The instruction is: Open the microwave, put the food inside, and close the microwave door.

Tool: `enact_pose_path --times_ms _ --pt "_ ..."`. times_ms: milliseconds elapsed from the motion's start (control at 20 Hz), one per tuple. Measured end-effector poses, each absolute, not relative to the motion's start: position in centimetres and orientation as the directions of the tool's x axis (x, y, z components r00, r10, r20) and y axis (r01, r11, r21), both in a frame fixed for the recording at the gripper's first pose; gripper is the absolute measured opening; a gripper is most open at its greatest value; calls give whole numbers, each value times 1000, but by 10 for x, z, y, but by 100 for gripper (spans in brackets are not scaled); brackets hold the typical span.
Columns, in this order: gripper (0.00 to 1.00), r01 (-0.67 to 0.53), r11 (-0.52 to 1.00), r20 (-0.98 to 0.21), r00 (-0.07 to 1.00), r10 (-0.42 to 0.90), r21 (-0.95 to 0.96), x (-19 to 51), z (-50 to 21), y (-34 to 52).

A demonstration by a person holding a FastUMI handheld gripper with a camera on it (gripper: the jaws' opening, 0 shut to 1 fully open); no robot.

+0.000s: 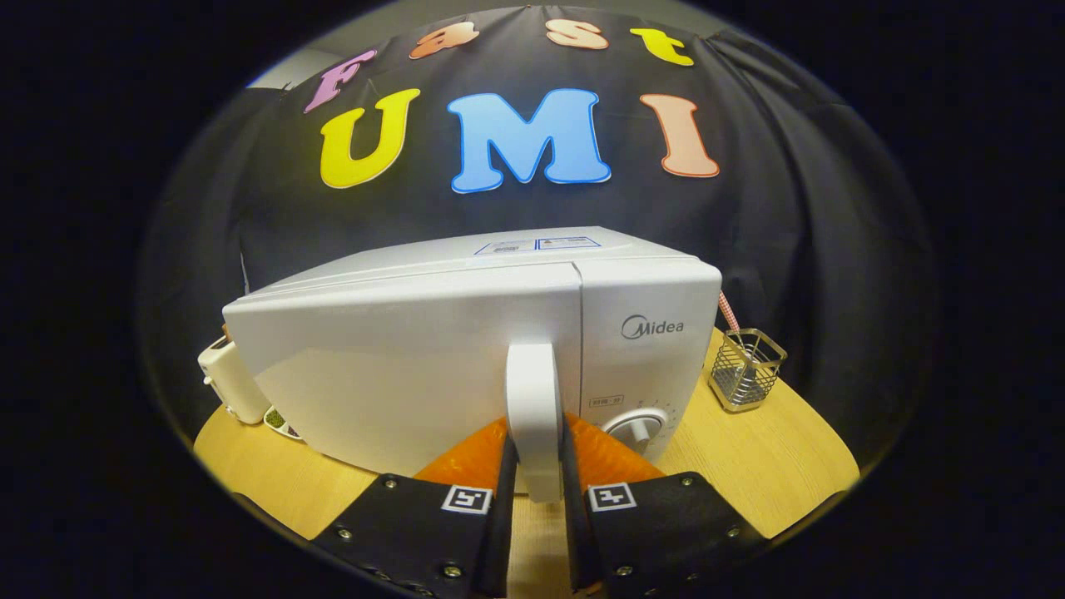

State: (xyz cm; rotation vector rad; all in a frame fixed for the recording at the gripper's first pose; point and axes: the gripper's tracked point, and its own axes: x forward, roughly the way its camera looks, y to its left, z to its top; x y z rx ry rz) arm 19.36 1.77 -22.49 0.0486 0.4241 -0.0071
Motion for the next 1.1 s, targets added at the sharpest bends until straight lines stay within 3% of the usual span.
enact_pose_path --times_ms 100,200,400,1100 --pt "12 29 1000 -406 913 -30 -9 190 -222 19" --pt "6 21 1000 -418 908 -11 19 191 -222 17" --pt "6 -23 1000 -447 894 18 -6 189 -223 18" --pt "6 -15 1000 -505 863 12 -2 183 -222 19"
